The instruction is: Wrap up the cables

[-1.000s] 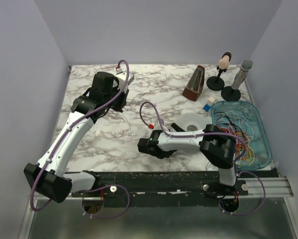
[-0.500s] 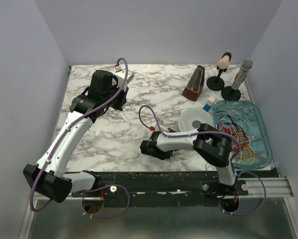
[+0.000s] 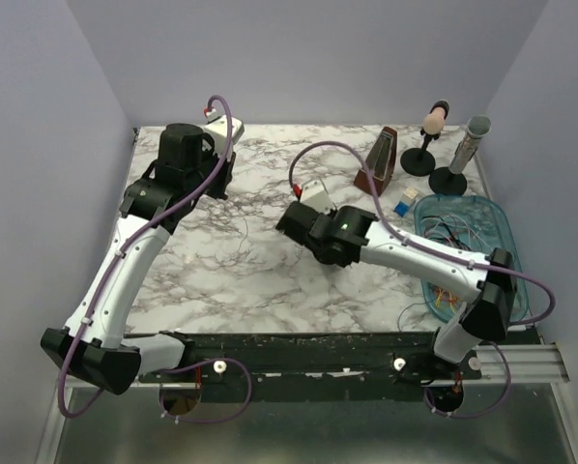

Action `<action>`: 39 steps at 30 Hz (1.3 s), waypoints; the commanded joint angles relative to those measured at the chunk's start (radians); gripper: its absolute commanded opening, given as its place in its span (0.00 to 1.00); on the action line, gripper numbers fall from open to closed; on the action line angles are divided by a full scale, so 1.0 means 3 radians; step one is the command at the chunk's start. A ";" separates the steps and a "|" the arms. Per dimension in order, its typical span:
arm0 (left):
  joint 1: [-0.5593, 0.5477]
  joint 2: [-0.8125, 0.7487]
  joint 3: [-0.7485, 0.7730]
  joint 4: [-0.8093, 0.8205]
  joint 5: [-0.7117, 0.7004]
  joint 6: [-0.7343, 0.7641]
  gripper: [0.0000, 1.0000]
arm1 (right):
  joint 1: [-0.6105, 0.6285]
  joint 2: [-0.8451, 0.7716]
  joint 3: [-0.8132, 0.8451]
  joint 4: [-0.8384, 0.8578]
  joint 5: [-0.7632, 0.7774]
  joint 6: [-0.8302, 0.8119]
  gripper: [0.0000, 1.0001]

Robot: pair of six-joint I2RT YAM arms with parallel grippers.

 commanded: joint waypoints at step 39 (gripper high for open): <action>-0.0131 0.0078 0.0080 -0.0068 0.0205 -0.0525 0.00 | -0.0881 0.0113 0.0258 0.1082 -0.0781 0.1368 0.50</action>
